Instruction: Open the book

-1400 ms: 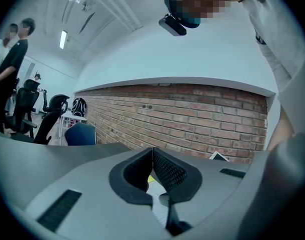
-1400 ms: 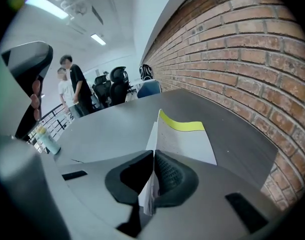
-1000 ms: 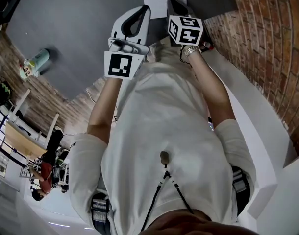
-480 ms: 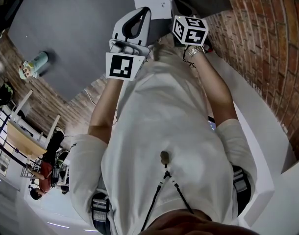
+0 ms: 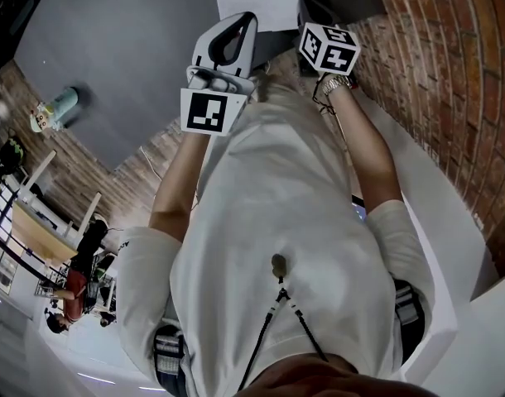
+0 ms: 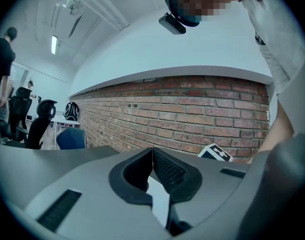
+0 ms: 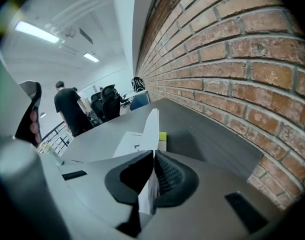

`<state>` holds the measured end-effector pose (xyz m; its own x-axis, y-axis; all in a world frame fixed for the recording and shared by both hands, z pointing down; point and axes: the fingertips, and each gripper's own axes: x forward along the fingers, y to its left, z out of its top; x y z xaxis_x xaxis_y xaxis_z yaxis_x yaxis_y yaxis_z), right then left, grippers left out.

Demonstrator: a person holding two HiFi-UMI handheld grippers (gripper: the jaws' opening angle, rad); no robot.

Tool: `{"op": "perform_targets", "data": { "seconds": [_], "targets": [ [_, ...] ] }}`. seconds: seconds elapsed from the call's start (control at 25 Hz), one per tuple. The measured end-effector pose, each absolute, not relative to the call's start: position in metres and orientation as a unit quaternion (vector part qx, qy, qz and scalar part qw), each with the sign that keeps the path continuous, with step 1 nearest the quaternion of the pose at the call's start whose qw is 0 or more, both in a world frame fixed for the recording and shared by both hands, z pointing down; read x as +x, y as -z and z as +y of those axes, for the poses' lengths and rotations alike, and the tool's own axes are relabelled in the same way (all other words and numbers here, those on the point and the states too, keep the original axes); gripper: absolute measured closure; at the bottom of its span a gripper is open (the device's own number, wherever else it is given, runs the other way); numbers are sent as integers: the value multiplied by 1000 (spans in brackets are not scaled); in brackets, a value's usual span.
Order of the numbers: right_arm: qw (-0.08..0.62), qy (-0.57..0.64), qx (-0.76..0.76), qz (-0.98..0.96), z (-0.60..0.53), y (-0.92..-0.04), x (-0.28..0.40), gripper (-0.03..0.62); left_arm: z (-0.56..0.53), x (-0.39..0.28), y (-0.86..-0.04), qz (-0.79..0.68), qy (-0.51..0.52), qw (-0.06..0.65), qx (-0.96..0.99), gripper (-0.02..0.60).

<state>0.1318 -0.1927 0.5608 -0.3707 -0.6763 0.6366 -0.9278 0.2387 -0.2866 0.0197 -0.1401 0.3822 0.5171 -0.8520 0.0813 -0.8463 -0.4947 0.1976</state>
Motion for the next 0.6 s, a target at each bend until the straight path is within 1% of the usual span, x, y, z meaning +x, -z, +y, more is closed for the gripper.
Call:
{"op": "perform_targets", "data": {
  "seconds": [0.36,0.6],
  "targets": [
    [163,-353,547,-741,-193,-567,179,553,-138,43,-378,-488,11,100,867,558],
    [159,-357,562,-729,-195,-574,216,553,-137,59,-380,-486,7,99,868,558]
  ]
}}
